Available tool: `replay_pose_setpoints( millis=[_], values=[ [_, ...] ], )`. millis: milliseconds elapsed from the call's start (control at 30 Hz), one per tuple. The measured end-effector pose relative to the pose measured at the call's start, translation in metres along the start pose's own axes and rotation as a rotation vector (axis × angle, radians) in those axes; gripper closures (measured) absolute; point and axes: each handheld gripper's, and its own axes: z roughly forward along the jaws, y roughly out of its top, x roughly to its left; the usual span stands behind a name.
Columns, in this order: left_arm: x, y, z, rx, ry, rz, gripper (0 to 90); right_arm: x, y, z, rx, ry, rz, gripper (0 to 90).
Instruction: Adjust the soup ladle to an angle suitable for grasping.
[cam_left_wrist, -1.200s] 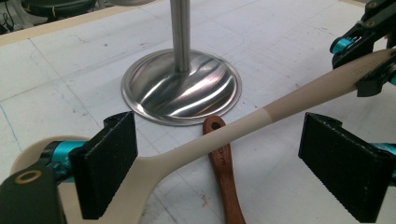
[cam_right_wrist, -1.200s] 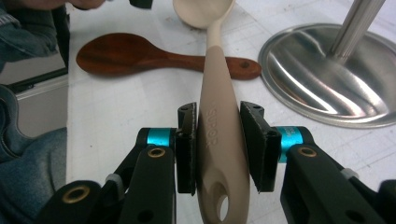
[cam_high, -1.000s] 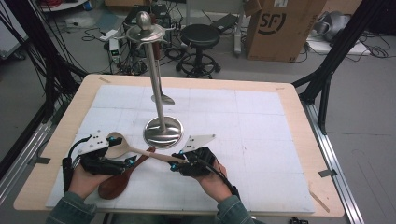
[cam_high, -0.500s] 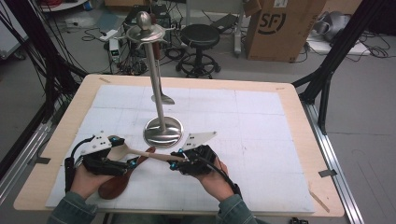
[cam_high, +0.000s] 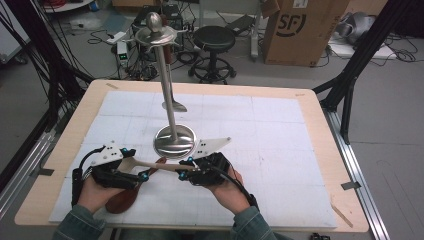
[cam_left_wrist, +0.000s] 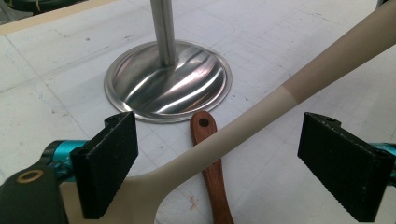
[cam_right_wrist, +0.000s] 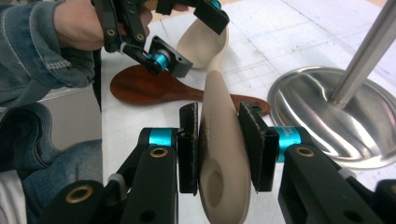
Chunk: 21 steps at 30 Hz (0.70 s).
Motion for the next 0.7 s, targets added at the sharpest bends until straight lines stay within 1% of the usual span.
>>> replay_pose_setpoints(
  millis=[133,467,700],
  values=[
    [-0.001,0.000,0.001,0.005,-0.004,0.002,13.6,0.002,0.004,0.000,-0.001,0.001,-0.009,69.4],
    [-0.002,0.000,0.003,0.022,-0.011,0.013,18.0,0.004,0.006,0.000,-0.007,0.005,-0.007,69.5],
    [-0.001,0.000,0.003,0.027,-0.021,0.017,21.0,0.007,0.013,-0.001,-0.013,0.007,-0.023,69.7]
  ],
)
